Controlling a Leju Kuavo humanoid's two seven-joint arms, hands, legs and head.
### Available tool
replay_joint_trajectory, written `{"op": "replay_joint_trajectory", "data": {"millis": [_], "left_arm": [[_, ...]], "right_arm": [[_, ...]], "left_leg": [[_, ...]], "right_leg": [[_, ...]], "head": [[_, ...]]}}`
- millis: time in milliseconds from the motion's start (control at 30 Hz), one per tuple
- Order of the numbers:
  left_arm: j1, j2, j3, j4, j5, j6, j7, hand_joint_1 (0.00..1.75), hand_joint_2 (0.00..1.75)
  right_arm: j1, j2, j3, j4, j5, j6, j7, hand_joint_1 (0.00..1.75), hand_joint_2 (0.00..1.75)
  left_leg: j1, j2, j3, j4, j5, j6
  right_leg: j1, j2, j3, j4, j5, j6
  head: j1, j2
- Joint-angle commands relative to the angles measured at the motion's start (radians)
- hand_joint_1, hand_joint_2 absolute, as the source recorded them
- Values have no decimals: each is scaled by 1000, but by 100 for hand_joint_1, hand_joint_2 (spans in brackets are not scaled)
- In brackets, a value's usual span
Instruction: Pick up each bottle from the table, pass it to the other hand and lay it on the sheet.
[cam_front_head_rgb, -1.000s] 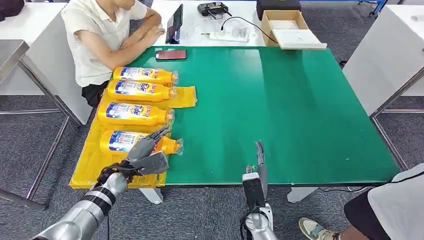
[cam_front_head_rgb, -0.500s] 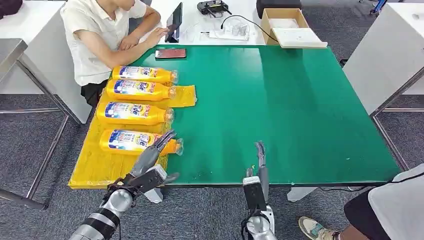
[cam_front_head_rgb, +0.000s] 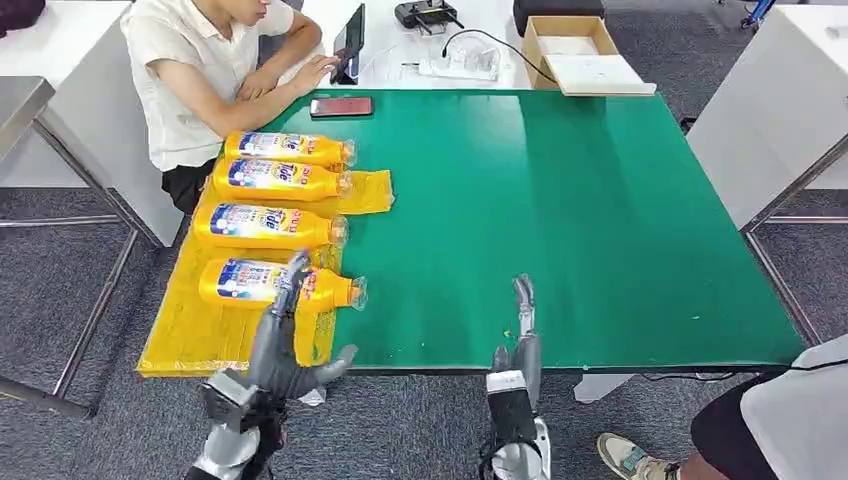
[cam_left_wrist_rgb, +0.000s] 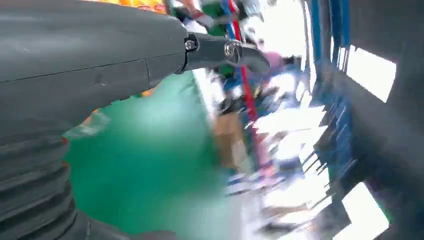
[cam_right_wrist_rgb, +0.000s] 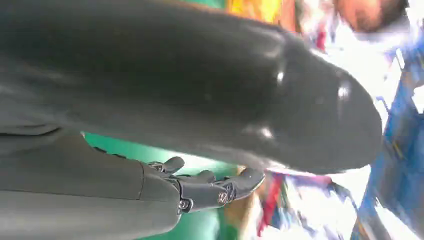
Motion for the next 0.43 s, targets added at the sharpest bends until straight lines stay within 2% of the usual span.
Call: {"op": "replay_joint_trajectory", "data": {"millis": [33,67,100,133,167,233,300,400,433], "left_arm": [[23,-82,2,-131,112,39,55,0,175],[23,-83,6,-122,115,47,50,0,175],[35,-79,3,-124,122,55,51,0,175],[39,-76,-2,-123,124,54,52,0,175],[30,-56,-23,-103,129,60,59,0,175],[8,-50,-40,-49,150,62,48,0,175],[8,-60,-43,-13,159,78,54,0,175],[16,-63,-52,15,185,110,89,0,175],[19,-60,-58,21,188,109,90,0,175]], "right_arm": [[13,-9,91,-82,-81,-16,-31,0,0],[3,10,74,-44,-86,7,-31,0,0],[2,38,41,-3,-125,87,-31,0,0],[12,44,34,-31,-112,100,-31,0,0],[20,27,77,-77,-28,33,-31,0,0],[9,-28,187,-68,44,-67,-31,0,0],[12,-43,237,-63,50,-103,-31,0,0],[41,6,174,-69,151,-129,-31,0,0],[47,23,152,-73,180,-129,-31,0,0]], "left_leg": [[2,3,3,0,-2,-2],[1,3,3,0,-1,-1],[1,3,1,0,-1,-1],[1,3,2,0,-1,-1],[1,3,3,0,-2,-2],[1,4,4,0,-2,-2],[1,3,2,-1,-1,-1],[2,3,7,-2,-2,-3],[1,2,4,-2,-1,-2]], "right_leg": [[2,1,3,-1,-1,-2],[1,0,2,0,-1,-1],[1,0,1,0,-1,-2],[1,0,1,-1,0,-2],[2,1,3,0,-1,-2],[2,2,3,0,-1,-2],[1,0,1,-1,0,-1],[2,0,6,-2,-2,-3],[1,0,3,-1,-1,-2]], "head": [[0,0],[-1,0],[-1,0],[0,0],[0,0],[0,0],[-1,0],[0,0],[0,0]]}}
